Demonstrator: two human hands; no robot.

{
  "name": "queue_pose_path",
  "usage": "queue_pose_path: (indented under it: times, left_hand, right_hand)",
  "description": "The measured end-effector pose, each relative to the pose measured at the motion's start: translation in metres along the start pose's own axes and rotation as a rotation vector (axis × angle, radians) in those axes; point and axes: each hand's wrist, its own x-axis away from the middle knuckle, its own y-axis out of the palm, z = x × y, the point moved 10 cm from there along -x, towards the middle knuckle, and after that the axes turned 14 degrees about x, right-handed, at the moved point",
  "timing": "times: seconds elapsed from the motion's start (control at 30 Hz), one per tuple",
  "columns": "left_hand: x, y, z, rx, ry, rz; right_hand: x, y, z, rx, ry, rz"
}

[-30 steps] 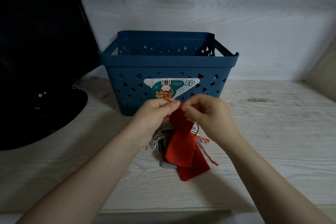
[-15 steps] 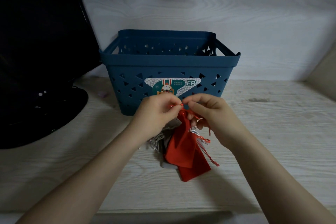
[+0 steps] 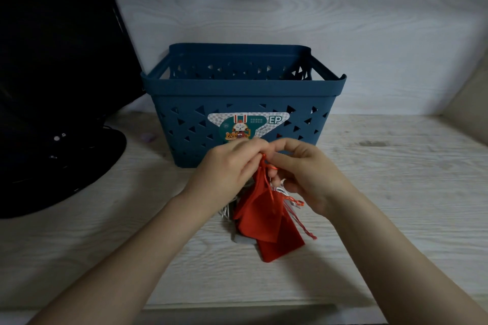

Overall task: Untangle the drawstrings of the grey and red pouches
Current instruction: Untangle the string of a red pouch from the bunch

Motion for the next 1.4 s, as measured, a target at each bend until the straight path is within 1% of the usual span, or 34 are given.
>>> queue_pose_path:
  times: [0.17,0.27,0.37,0.47,0.57,0.6,0.63,0.67,0.7,0.73,0.77,0.8,0.9,0.97,1.03,1.1,1.17,1.23,1.27,1.33,1.4]
  left_hand:
    - [0.001,-0.008,0.004,-0.048,0.035,0.038]
    - [-0.001,-0.011,0.011,-0.119,0.063,0.073]
    - [-0.004,-0.02,0.012,-0.123,0.038,0.15]
    - [-0.006,-0.022,0.012,-0.197,0.045,0.172]
    - [-0.008,-0.015,0.009,-0.304,0.029,0.122]
    - [-0.008,-0.013,0.007,-0.273,0.002,0.104]
    - [-0.007,-0.012,-0.002,-0.137,-0.078,0.094]
    - [-0.005,-0.008,-0.013,0.116,-0.201,0.077]
    - [-0.001,0.001,-0.02,0.438,-0.335,0.051]
    - [0.002,0.012,-0.024,0.706,-0.43,0.035]
    - [0.003,0.018,-0.025,0.866,-0.472,0.048]
    - [0.004,0.02,-0.025,0.915,-0.489,0.076]
    - [0.001,0.011,-0.033,0.817,-0.506,0.196]
    - [0.002,0.005,-0.042,0.808,-0.572,0.263]
    - [0.004,0.009,-0.046,0.88,-0.615,0.243]
    - [0.004,0.016,-0.038,0.96,-0.565,0.193]
    - [0.002,0.012,-0.03,1.034,-0.496,0.239]
    - [-0.001,0.007,-0.029,1.103,-0.488,0.309]
    - [-0.004,0.003,-0.029,1.1,-0.486,0.32]
    - [-0.013,-0.008,-0.026,1.009,-0.45,0.317]
    - [-0.022,-0.02,-0.025,0.856,-0.407,0.319]
  right_hand:
    - [0.004,0.0,-0.013,-0.025,-0.111,0.034]
    - [0.007,-0.004,-0.024,0.019,-0.205,0.111]
    - [0.012,-0.013,-0.036,0.073,-0.312,0.205]
    - [0.012,-0.018,-0.043,0.22,-0.35,0.262]
    - [0.009,-0.019,-0.046,0.452,-0.351,0.295]
    - [0.009,-0.021,-0.047,0.493,-0.352,0.305]
    - [0.01,-0.024,-0.048,0.508,-0.354,0.313]
    - [0.01,-0.028,-0.048,0.509,-0.354,0.321]
    - [0.01,-0.032,-0.048,0.511,-0.357,0.33]
    - [0.01,-0.035,-0.048,0.518,-0.359,0.339]
    - [0.01,-0.036,-0.046,0.515,-0.352,0.342]
    - [0.008,-0.036,-0.043,0.493,-0.337,0.338]
    - [0.006,-0.026,-0.04,0.35,-0.312,0.254]
    - [0.006,-0.018,-0.039,0.233,-0.305,0.17]
    - [0.004,-0.018,-0.032,0.166,-0.269,0.146]
    - [0.001,-0.018,-0.021,0.094,-0.218,0.144]
    - [0.0,-0.016,-0.021,0.003,-0.207,0.137]
    - [0.002,-0.015,-0.031,0.004,-0.255,0.16]
    - [0.004,-0.015,-0.037,0.029,-0.288,0.17]
    - [0.005,-0.012,-0.047,0.075,-0.323,0.157]
    - [0.001,-0.009,-0.051,0.103,-0.3,0.13]
